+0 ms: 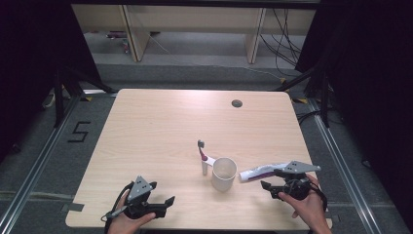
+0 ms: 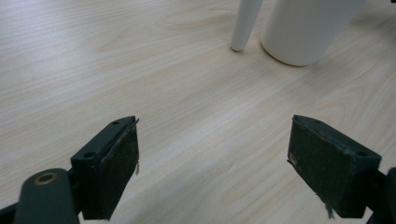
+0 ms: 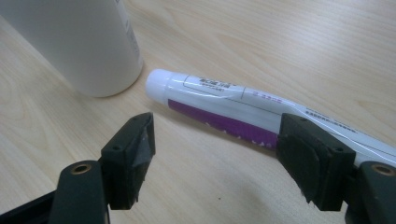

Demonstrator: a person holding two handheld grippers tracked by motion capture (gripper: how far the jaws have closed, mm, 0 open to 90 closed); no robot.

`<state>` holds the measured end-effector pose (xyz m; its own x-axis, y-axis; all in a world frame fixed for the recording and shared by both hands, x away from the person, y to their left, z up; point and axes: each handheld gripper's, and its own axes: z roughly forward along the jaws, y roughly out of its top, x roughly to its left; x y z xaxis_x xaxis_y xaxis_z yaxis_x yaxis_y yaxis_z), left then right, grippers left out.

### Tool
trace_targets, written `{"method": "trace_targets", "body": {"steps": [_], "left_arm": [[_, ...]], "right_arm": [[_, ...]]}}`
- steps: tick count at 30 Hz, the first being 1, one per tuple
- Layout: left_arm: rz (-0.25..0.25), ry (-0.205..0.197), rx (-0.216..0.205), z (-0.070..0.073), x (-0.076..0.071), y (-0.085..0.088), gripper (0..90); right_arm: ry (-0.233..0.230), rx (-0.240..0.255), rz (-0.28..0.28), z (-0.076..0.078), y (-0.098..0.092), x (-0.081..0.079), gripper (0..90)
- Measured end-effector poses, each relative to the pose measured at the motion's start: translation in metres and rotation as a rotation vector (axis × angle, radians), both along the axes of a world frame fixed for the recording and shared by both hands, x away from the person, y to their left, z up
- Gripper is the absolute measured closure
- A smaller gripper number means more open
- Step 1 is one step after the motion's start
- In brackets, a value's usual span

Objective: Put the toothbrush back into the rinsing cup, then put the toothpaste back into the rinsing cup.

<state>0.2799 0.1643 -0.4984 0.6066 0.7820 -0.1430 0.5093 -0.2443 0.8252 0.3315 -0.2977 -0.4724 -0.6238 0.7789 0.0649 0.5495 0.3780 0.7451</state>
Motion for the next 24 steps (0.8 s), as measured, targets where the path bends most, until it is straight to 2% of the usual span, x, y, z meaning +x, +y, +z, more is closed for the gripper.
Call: {"method": "trace_targets", "body": {"steps": [4, 8, 12, 13, 14, 16, 19, 21, 22, 23, 24], "left_arm": [[0.002, -0.017, 0.006, 0.003, -0.001, 0.0, 15.8], [-0.002, -0.008, 0.019, 0.0, -0.001, 0.0, 15.8], [-0.016, -0.01, 0.033, -0.001, -0.001, -0.003, 16.0], [-0.018, -0.013, 0.036, -0.001, -0.001, -0.003, 16.0], [-0.018, -0.014, 0.038, -0.001, -0.001, -0.003, 16.0], [-0.014, -0.012, 0.051, -0.001, -0.002, -0.004, 16.1], [-0.015, -0.014, 0.054, -0.001, -0.003, -0.003, 16.3], [-0.018, -0.012, 0.042, -0.003, -0.003, -0.004, 16.3], [-0.03, -0.009, 0.067, -0.002, -0.003, -0.003, 16.3], [-0.029, -0.014, 0.067, -0.003, -0.002, -0.004, 16.3], [-0.024, -0.01, 0.053, -0.004, -0.003, -0.006, 16.3]], "right_arm": [[0.004, 0.016, -0.001, 0.001, 0.0, -0.001, 28.9], [0.017, 0.027, -0.003, 0.001, 0.001, 0.0, 28.9], [0.01, 0.026, 0.004, 0.002, 0.005, 0.001, 30.6], [-0.007, 0.015, 0.012, 0.003, 0.005, 0.003, 31.5], [0.01, 0.018, 0.011, 0.003, 0.007, 0.004, 33.4], [0.012, 0.021, 0.004, 0.004, 0.01, 0.006, 35.9], [0.005, 0.016, 0.018, 0.007, 0.017, 0.011, 44.2], [0.003, 0.008, 0.032, 0.007, 0.018, 0.012, 45.8], [0.004, 0.006, 0.032, 0.006, 0.021, 0.014, 46.5], [-0.013, -0.006, 0.045, 0.004, 0.023, 0.018, 50.7], [-0.013, -0.006, 0.045, 0.004, 0.023, 0.018, 50.7]]}}
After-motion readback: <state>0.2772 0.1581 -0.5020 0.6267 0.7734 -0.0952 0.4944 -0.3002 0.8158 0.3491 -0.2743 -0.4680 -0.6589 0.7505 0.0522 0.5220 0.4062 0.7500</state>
